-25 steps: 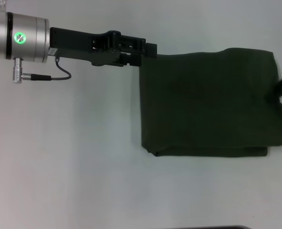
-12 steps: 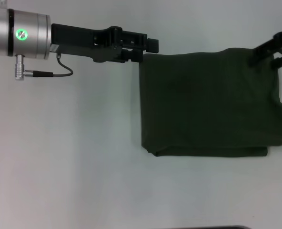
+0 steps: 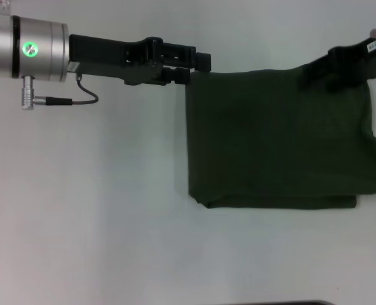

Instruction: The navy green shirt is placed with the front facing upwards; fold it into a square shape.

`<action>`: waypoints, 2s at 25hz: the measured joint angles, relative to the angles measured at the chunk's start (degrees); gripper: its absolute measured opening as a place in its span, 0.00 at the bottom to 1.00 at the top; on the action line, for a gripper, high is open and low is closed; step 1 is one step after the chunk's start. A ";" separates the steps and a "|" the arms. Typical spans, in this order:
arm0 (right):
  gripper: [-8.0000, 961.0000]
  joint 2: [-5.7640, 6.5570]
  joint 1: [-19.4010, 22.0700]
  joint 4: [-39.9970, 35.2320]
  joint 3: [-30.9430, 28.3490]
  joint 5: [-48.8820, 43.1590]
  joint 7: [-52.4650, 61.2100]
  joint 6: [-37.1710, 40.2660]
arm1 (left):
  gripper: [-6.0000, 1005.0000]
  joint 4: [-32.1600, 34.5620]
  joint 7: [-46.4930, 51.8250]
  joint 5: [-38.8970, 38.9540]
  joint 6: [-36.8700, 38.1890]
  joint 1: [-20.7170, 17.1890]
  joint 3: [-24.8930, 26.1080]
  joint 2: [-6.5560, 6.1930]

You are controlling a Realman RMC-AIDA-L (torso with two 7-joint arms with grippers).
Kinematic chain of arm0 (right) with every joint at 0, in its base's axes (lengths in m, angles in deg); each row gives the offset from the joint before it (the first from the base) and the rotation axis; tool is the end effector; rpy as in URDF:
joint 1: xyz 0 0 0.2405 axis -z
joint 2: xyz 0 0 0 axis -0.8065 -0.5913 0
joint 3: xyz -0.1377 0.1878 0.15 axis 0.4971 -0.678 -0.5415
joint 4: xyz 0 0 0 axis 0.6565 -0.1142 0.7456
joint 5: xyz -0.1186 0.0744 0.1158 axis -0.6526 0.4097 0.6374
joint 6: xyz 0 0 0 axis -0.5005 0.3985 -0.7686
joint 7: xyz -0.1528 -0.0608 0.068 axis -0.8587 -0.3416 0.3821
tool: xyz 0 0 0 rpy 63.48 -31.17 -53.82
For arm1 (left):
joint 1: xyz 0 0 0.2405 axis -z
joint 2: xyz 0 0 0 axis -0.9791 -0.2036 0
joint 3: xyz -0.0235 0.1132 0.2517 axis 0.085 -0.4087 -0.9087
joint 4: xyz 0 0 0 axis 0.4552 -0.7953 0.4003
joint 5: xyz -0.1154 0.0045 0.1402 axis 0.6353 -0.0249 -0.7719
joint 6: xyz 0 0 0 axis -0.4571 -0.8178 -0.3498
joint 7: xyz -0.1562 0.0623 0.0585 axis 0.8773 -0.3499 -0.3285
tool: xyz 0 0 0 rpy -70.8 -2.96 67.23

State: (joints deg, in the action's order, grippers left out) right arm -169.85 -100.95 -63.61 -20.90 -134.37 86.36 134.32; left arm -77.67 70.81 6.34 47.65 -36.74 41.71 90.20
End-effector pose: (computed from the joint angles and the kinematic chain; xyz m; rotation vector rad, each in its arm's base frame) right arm 0.2648 0.3989 0.0061 -2.1521 1.7786 -0.0955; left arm -0.1688 0.3660 -0.0574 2.4503 1.7043 0.5917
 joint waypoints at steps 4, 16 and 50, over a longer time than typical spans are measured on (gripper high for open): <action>0.86 0.36 0.33 0.75 0.51 -3.36 0.73 -1.56 | 0.65 0.02 0.00 0.00 -0.14 -0.01 0.07 0.00; 0.86 1.47 1.47 -2.56 0.22 -4.22 2.32 -1.54 | 0.65 0.10 0.00 0.01 -0.53 -0.05 0.08 0.08; 0.86 3.70 0.77 0.28 1.77 7.98 1.15 3.07 | 0.65 4.58 7.94 -14.44 -1.85 3.90 -0.75 1.36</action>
State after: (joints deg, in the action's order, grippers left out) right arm -166.15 -100.18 -63.34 -19.13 -126.39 87.51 137.38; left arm -73.09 78.75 -8.10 45.80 -32.84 40.96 91.56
